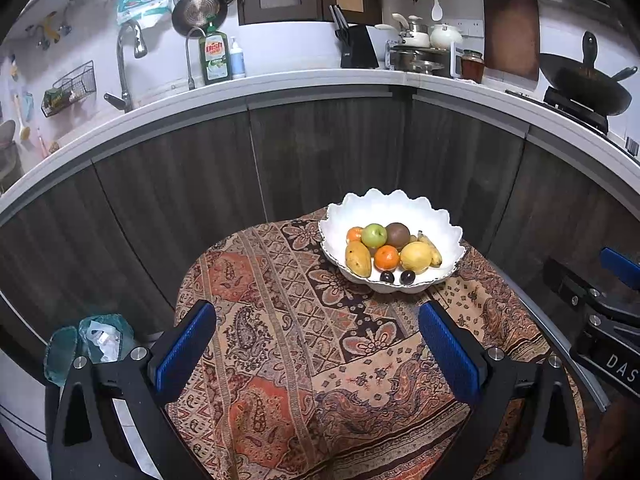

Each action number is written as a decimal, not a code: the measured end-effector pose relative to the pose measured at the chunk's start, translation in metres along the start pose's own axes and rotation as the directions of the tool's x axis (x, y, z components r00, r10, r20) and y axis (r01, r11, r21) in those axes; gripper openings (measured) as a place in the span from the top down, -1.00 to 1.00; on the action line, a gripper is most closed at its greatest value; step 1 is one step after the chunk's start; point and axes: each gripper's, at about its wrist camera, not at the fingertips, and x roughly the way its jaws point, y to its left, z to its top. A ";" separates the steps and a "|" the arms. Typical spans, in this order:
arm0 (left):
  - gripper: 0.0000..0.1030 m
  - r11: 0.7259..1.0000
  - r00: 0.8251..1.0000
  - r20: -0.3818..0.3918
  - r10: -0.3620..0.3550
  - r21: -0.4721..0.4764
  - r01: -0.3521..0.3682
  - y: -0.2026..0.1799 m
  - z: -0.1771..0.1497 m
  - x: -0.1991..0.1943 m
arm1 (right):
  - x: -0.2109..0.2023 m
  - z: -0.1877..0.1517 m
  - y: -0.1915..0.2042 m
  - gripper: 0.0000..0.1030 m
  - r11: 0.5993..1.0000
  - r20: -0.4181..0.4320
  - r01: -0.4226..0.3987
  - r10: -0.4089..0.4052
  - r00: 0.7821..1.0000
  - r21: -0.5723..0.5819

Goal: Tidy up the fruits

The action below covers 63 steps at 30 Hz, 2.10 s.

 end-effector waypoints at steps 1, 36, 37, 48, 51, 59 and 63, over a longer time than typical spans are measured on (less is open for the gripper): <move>-1.00 1.000 1.000 0.001 0.001 0.001 -0.001 0.000 0.000 -0.001 | -0.001 0.000 0.000 -0.75 1.000 -0.001 -0.002 0.002 1.000 0.002; -1.00 1.000 1.000 0.007 -0.012 0.002 0.012 0.000 0.002 -0.008 | -0.004 0.001 -0.001 -0.75 0.999 -0.007 -0.006 0.007 1.000 0.033; -1.00 1.000 1.000 0.007 -0.012 0.002 0.012 0.000 0.002 -0.008 | -0.004 0.001 -0.001 -0.75 0.999 -0.006 -0.007 0.007 1.000 0.033; -1.00 1.000 1.000 0.009 -0.019 0.007 0.019 -0.003 0.003 -0.010 | -0.005 0.001 -0.002 -0.75 0.999 -0.009 -0.008 0.008 1.000 0.035; -1.00 1.000 1.000 0.008 -0.028 0.010 0.028 -0.002 0.003 -0.010 | -0.004 0.001 -0.003 -0.75 0.999 -0.009 -0.007 0.008 1.000 0.037; -1.00 0.999 0.999 0.007 -0.033 0.014 0.033 -0.002 0.003 -0.010 | -0.005 0.002 -0.003 -0.75 0.999 -0.011 -0.009 0.009 1.000 0.037; -1.00 0.999 0.999 0.005 -0.040 0.016 0.040 0.000 0.003 -0.010 | -0.004 0.001 -0.003 -0.75 0.999 -0.010 -0.008 0.008 1.000 0.038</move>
